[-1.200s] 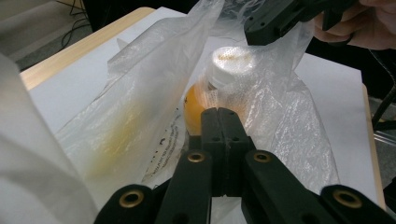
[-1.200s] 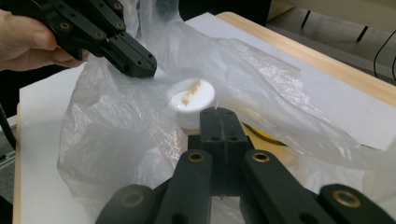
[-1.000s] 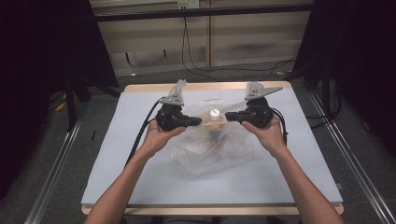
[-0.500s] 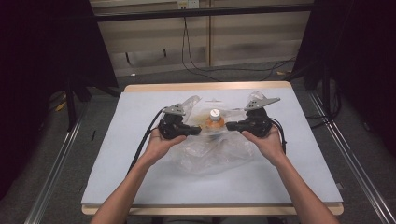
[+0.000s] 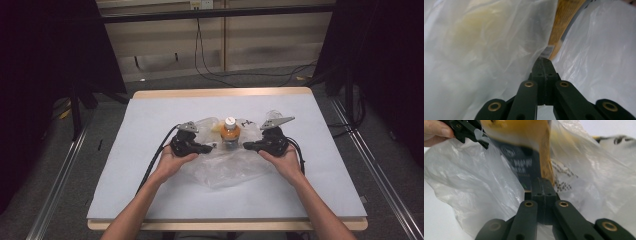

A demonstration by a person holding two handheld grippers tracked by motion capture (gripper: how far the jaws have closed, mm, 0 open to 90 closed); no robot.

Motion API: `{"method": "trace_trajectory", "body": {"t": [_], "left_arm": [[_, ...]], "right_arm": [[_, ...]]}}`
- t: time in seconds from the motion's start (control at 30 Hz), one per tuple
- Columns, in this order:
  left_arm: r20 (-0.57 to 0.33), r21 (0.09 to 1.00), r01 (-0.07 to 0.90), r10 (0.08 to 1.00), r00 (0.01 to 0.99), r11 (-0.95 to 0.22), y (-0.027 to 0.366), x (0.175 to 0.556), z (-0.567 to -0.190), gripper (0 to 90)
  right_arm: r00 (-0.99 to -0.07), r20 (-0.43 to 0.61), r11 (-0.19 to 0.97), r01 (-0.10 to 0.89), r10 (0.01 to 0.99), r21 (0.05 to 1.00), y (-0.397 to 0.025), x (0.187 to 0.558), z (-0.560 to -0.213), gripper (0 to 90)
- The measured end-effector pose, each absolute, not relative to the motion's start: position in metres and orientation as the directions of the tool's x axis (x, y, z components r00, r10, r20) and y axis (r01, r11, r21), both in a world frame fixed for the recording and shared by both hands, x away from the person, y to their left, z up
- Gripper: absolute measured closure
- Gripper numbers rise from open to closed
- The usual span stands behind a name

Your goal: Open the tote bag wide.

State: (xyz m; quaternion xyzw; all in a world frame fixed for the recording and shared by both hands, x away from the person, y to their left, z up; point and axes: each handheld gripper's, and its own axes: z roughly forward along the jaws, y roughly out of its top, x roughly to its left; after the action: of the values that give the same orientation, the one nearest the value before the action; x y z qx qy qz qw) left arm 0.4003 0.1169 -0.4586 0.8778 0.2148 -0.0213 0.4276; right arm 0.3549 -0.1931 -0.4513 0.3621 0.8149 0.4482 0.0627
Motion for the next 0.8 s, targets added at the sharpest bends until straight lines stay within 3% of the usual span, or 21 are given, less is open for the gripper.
{"method": "trace_trajectory", "body": {"t": [0.57, 0.8], "left_arm": [[-0.198, 0.659, 0.386, 0.346, 0.917, -0.646, 0.12, 0.395, -0.479, 90.0], [-0.211, 0.669, 0.394, 0.348, 0.914, -0.63, 0.138, 0.39, -0.48, 90.0]], "right_arm": [[-0.732, 0.223, 0.404, 0.573, 0.644, 0.713, -0.192, 0.348, -0.483, 90.0], [-0.736, 0.214, 0.441, 0.583, 0.642, 0.683, -0.198, 0.345, -0.484, 90.0]]}}
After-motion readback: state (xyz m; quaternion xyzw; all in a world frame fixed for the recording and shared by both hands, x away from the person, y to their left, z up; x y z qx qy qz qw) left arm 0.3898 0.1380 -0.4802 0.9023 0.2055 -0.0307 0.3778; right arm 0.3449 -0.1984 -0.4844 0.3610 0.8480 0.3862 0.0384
